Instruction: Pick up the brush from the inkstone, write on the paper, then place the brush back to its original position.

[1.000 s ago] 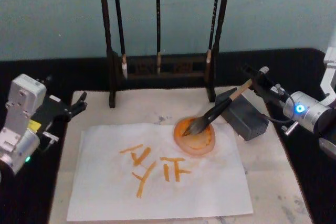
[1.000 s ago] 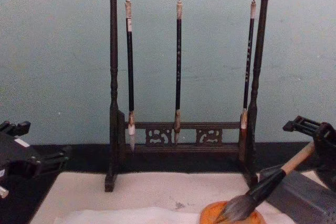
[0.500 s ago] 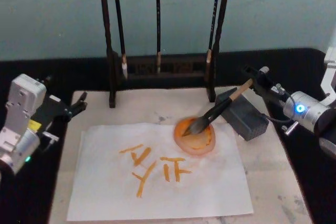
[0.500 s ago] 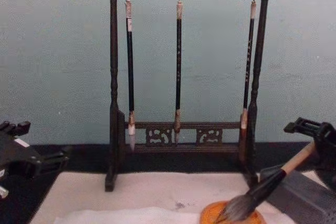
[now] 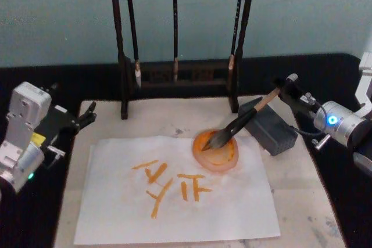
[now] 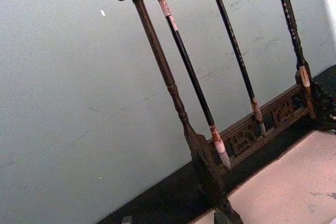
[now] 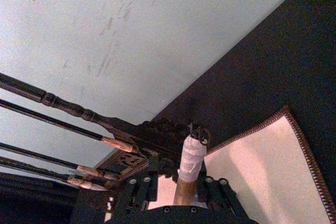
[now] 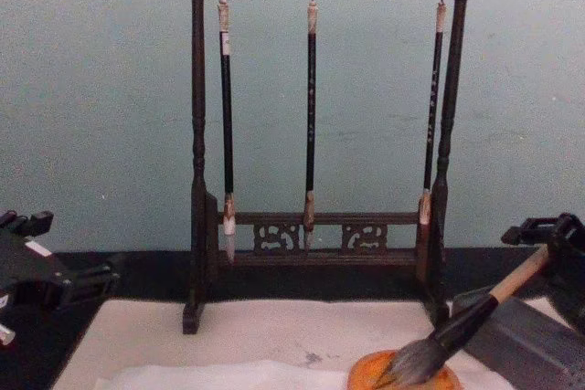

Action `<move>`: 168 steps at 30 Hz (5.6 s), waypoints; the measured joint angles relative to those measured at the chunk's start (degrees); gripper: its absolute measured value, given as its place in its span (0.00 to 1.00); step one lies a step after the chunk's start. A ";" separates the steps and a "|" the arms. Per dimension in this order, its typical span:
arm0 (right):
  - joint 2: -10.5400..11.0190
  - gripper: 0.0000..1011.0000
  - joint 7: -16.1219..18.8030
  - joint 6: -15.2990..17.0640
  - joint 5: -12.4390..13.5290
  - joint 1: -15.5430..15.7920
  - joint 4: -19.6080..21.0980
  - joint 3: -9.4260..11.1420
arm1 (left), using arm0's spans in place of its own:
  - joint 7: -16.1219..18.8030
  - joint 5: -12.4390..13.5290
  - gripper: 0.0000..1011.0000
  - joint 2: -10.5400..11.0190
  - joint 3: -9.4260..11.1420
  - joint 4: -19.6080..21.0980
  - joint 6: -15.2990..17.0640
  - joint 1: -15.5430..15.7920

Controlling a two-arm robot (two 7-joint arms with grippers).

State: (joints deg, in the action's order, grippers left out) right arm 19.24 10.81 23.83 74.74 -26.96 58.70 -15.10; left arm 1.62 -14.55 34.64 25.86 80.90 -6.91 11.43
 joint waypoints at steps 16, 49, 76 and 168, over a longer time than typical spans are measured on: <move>0.00 0.15 0.01 0.00 0.01 0.00 0.00 0.02 | 0.00 0.00 1.00 0.00 0.00 0.00 0.00 0.00; 4.69 0.15 0.10 -6.37 -0.59 5.06 15.09 -2.85 | 0.00 0.00 1.00 0.00 0.00 0.00 0.00 0.00; 13.01 0.15 16.29 -24.97 -25.16 5.58 24.41 -12.21 | 0.00 0.00 1.00 0.00 0.00 0.00 0.00 0.00; 11.20 0.15 29.47 -30.18 -41.30 11.28 32.58 -17.23 | 0.00 0.00 1.00 0.00 0.00 0.00 0.00 0.00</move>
State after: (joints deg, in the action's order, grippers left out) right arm 30.44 40.27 -6.36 33.43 -15.67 91.27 -32.33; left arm 1.62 -14.55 34.65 25.86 80.90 -6.91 11.43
